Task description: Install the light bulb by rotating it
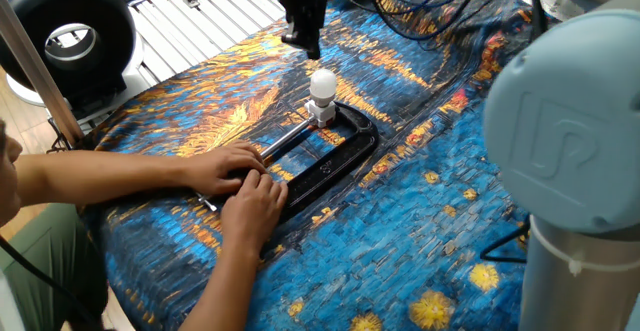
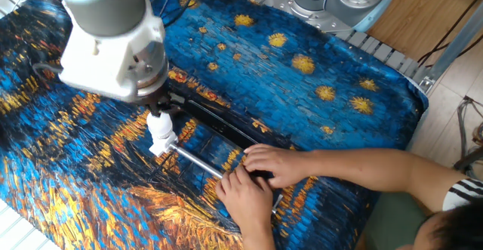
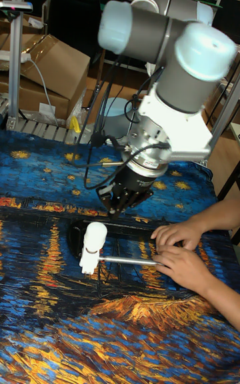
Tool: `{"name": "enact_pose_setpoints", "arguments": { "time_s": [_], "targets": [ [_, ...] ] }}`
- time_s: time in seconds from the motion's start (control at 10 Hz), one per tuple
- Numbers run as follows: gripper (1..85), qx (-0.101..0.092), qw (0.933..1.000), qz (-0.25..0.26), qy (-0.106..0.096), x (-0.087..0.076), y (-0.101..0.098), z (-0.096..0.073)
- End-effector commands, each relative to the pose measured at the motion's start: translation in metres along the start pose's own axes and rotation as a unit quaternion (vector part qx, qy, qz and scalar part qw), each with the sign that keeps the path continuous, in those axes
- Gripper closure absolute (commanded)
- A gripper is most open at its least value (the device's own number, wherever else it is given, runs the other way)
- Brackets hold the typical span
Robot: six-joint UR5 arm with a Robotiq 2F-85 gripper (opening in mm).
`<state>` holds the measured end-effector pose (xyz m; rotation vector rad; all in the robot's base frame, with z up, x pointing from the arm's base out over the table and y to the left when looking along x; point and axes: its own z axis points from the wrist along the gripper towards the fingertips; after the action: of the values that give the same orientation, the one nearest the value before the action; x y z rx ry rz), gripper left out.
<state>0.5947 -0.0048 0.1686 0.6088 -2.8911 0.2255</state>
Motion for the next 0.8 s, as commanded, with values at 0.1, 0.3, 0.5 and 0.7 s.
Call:
{"name": "enact_pose_setpoints", "arguments": {
  "time_s": [0.1, 0.3, 0.5, 0.7],
  "targets": [
    [84.7, -0.090, 0.9955, -0.002, 0.032, 0.021, 0.043, -0.007],
    [67.7, -0.045, 0.9905, -0.123, -0.043, -0.009, 0.003, 0.006],
    [51.3, -0.012, 0.9567, -0.285, -0.058, -0.011, -0.009, 0.006],
    [37.0, 0.016, 0.9288, -0.367, -0.047, -0.008, -0.012, 0.013]
  ]
}}
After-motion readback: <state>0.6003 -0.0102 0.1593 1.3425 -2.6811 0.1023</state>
